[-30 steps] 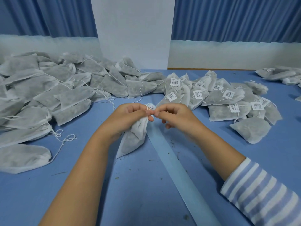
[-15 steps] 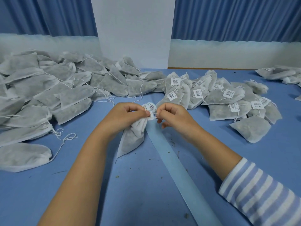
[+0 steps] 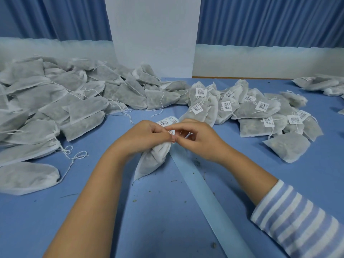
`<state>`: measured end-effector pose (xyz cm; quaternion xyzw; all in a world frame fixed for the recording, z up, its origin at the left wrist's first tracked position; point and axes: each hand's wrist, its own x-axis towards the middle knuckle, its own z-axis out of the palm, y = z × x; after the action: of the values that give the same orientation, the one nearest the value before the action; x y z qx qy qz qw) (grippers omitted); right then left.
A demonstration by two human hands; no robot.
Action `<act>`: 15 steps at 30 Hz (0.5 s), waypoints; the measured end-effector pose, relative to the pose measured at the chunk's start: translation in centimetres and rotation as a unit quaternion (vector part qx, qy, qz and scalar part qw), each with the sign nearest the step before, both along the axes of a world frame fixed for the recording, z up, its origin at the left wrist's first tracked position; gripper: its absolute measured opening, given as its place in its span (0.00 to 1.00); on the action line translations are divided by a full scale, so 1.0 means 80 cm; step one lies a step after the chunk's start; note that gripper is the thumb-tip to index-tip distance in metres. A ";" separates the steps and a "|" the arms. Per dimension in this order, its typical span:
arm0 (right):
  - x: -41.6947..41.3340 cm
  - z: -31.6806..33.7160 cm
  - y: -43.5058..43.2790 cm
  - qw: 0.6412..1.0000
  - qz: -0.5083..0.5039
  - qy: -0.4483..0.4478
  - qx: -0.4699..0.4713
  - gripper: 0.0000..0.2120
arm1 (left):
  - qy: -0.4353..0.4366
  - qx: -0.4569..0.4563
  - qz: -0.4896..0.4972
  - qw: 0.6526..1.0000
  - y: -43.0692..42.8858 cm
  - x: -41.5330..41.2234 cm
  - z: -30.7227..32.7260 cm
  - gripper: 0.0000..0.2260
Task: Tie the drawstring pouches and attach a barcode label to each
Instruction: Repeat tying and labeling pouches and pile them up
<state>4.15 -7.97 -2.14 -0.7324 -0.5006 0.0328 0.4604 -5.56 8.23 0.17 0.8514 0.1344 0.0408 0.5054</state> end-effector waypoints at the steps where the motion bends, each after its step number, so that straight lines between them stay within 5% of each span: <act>1: 0.000 -0.001 0.000 1.000 -0.007 -0.016 0.003 0.12 | 0.002 -0.002 -0.001 1.000 0.001 -0.001 0.000 0.08; 6: 0.005 0.001 -0.002 0.999 -0.031 -0.043 -0.007 0.03 | -0.006 0.012 0.005 1.000 0.003 -0.002 0.002 0.08; 15: 0.007 0.012 -0.006 0.982 0.012 0.177 -0.057 0.06 | -0.101 0.043 -0.013 0.994 0.009 -0.004 -0.002 0.04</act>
<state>4.73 -8.46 -1.19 -0.7339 -0.4171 0.1964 0.4988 -5.91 8.93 -0.01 0.8652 0.0697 0.1262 0.4802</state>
